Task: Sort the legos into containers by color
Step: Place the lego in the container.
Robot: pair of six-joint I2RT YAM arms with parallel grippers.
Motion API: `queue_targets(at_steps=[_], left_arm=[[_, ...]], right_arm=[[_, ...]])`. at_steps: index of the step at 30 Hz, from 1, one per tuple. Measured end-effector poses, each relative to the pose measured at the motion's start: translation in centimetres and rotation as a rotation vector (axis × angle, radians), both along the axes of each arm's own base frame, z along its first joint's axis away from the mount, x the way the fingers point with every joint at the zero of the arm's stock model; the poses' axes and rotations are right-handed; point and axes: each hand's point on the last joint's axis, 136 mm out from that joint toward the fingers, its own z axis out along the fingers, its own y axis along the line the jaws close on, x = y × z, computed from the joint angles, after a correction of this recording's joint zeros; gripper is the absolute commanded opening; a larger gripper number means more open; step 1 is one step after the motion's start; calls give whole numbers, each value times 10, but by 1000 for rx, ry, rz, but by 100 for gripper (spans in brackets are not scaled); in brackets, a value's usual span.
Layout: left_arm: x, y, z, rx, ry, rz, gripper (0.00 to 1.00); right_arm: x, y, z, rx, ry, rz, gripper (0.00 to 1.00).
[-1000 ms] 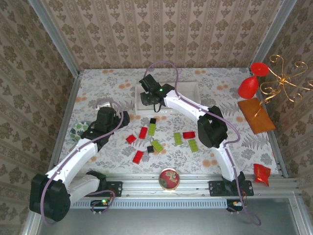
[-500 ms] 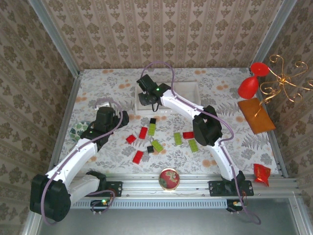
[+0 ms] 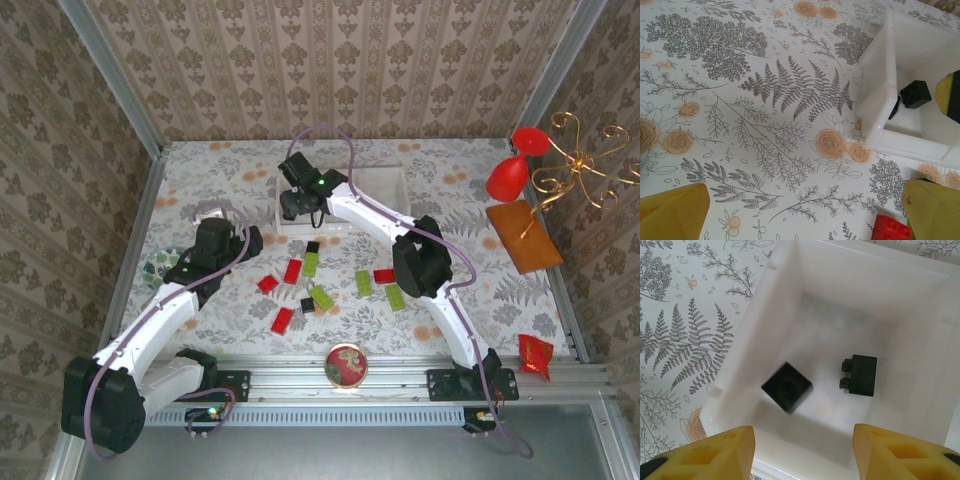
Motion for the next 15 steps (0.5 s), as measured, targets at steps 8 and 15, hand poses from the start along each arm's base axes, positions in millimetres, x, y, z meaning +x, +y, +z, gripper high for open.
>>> queue_targets(at_steps=[8,15], left_arm=[[-1,0,4,-6,-11,-2,100],[-1,2,5,-7,-13,3,100]], right_arm=[[-15,7,18,4,-3,24,60],[-38,-3,69,67,-32,2,63]])
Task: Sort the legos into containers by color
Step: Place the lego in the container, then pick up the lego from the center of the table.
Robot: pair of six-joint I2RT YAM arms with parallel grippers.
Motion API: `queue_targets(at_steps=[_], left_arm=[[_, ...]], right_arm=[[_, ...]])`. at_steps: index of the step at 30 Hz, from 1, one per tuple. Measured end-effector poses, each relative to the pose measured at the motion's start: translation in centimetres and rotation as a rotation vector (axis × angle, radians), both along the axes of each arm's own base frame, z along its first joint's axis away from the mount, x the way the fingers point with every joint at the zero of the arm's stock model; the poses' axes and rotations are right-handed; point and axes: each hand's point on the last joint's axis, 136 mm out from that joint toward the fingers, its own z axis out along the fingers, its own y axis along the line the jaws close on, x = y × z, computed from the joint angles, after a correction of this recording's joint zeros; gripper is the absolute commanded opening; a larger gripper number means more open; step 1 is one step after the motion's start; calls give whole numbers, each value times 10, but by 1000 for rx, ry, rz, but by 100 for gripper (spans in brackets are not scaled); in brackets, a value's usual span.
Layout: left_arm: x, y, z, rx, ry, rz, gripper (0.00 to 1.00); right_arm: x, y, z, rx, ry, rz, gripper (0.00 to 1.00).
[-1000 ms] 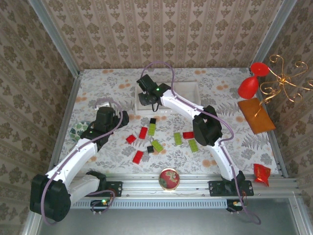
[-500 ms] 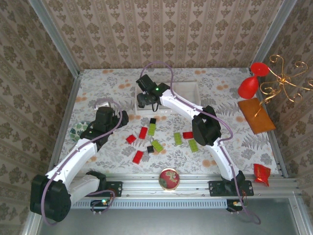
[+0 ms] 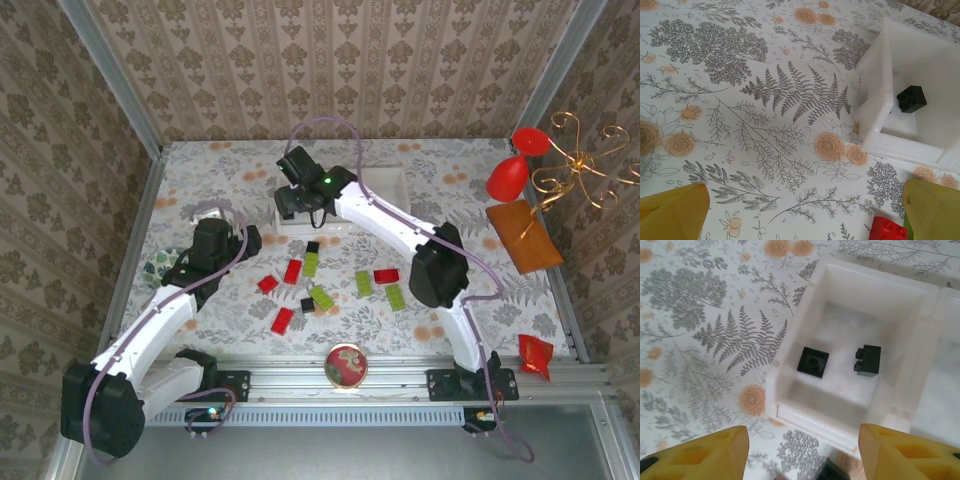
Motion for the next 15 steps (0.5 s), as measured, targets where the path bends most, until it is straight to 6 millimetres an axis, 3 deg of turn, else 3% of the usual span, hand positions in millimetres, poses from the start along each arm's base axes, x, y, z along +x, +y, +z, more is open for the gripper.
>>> queue_targets(at_steps=[3,6,15], left_arm=[[-1,0,-1,2,4,0,100],[-1,0,0,1,2,0,100],[-2,2,-1,1,7,3,100]], right_arm=[[-14,-13,11,18,9,-24,64],[-30,-29,9,17,35,-52,64],[-84,-81,-36,-46,174,-152,65]])
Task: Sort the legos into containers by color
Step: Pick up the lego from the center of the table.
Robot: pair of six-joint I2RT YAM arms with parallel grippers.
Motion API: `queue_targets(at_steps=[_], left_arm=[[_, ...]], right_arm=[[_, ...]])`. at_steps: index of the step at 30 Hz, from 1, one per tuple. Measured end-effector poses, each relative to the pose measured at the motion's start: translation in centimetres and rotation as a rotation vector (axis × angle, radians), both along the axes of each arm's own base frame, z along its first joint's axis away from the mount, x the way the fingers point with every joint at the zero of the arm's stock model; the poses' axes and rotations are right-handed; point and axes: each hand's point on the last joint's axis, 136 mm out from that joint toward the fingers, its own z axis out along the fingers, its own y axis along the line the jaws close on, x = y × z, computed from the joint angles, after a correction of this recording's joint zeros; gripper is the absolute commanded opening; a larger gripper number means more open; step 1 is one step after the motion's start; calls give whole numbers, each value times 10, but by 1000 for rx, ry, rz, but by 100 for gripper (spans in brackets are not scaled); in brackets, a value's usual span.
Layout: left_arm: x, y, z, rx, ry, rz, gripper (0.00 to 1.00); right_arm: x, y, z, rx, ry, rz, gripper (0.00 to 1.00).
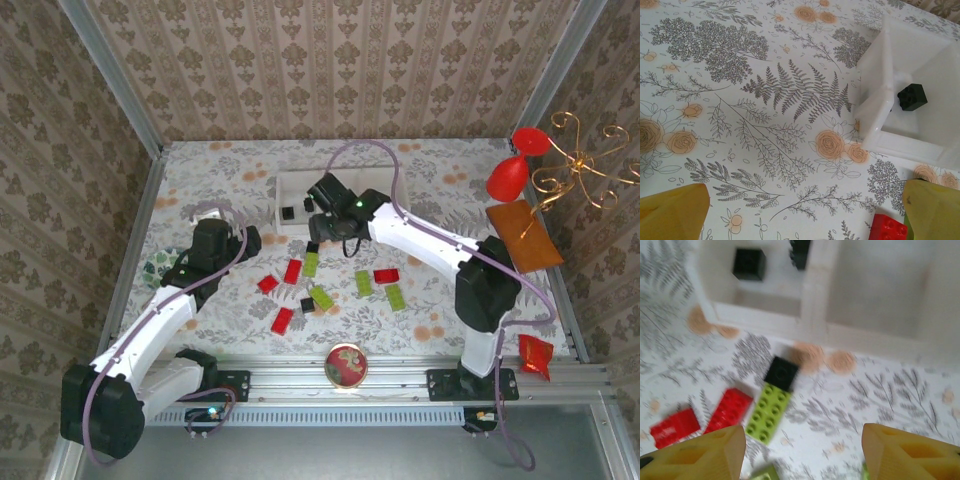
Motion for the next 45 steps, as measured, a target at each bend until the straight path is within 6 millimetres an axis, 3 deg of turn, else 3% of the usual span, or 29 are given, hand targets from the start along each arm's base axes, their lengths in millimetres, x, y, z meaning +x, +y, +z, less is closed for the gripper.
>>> queue_targets(at_steps=[7,15,33,45], left_arm=[[-2,0,-3,2,15,-3,100],[-4,-1,-5,-1,25,-11,100],[-6,-1,-11,-7,39,-12,100],[-7,-2,-13,-15,47,-8,100]], right_arm=[[-35,-28,-14,-10,67,-73,66],[-56,-41,-27,-23,127,-117,67],[-80,-60,-58,-89,233,-176,63],[-87,-68,-93,-160,306,-183,60]])
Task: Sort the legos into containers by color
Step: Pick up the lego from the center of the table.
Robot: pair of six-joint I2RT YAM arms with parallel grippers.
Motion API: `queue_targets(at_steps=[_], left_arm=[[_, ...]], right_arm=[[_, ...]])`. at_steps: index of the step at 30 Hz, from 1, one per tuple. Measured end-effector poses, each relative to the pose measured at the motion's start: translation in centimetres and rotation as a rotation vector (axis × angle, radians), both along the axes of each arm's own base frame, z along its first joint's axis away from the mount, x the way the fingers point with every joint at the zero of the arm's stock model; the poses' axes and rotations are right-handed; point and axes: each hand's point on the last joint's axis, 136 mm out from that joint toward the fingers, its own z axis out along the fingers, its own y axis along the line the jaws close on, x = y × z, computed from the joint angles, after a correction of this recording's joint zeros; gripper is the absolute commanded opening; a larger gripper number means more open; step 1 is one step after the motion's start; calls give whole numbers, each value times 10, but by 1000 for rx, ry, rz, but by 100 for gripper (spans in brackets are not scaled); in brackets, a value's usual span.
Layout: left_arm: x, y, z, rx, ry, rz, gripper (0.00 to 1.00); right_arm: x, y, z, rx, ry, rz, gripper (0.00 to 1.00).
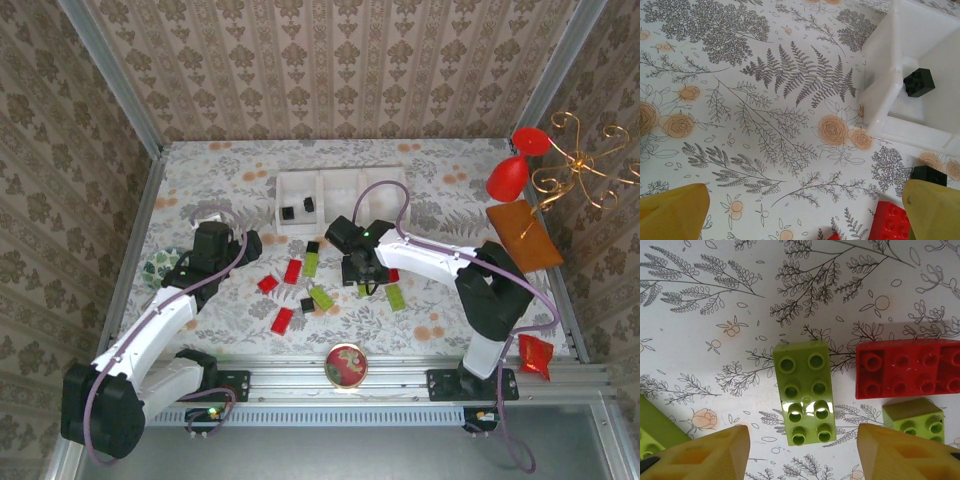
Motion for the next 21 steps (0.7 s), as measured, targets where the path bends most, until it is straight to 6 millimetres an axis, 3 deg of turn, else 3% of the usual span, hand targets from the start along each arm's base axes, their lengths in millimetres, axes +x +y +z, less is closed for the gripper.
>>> queue_targets(at_steps=[21], left_arm=[[0,-3,-4,-12,13,-6,100]], right_arm=[[1,1,-28,-20,42,-4,50]])
